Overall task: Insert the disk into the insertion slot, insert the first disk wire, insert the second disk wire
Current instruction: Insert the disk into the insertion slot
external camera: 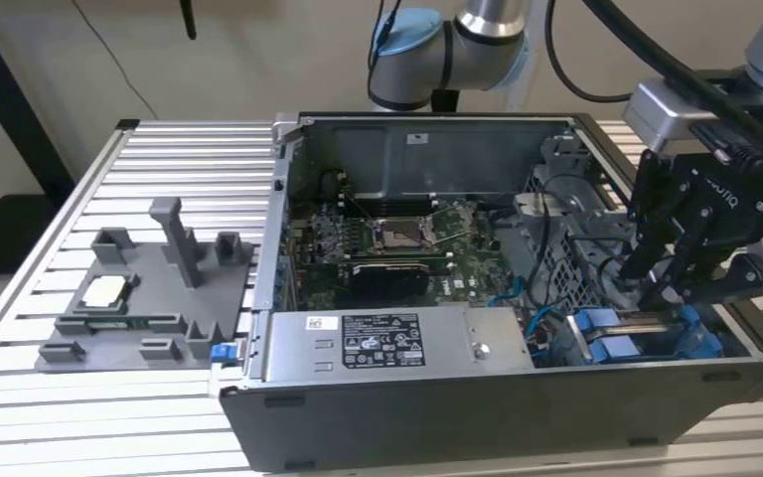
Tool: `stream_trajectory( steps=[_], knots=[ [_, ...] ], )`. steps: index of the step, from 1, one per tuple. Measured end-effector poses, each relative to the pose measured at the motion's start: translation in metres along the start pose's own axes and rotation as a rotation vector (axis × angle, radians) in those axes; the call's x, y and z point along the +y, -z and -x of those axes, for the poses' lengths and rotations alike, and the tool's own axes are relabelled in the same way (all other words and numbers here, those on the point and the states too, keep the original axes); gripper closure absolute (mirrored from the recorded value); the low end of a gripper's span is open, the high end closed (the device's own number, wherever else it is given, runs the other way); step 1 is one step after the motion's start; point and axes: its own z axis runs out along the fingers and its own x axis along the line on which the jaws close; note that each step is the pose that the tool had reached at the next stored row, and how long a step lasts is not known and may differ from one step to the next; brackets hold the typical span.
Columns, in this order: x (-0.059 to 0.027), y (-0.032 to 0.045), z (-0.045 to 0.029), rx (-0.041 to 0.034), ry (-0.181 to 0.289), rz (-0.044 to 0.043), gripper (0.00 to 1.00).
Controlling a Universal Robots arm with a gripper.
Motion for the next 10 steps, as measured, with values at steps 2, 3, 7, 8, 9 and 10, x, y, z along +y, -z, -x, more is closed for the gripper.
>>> stream_trajectory(
  steps=[2, 3, 7, 8, 9, 10],
  knots=[
    [0.0001, 0.0000, 0.0000, 0.0002, 0.000, 0.0000, 0.60],
    [0.0001, 0.0000, 0.0000, 0.0004, 0.000, 0.0000, 0.60],
    [0.0000, -0.0001, 0.0000, 0.0019, 0.000, 0.0000, 0.60],
    [0.0000, -0.0001, 0.0000, 0.0025, 0.000, -0.0001, 0.60],
    [0.0000, -0.0002, 0.0000, 0.0030, 0.000, -0.0001, 0.60],
    [0.0000, -0.0002, 0.0000, 0.0038, 0.000, -0.0001, 0.60]
  ],
)
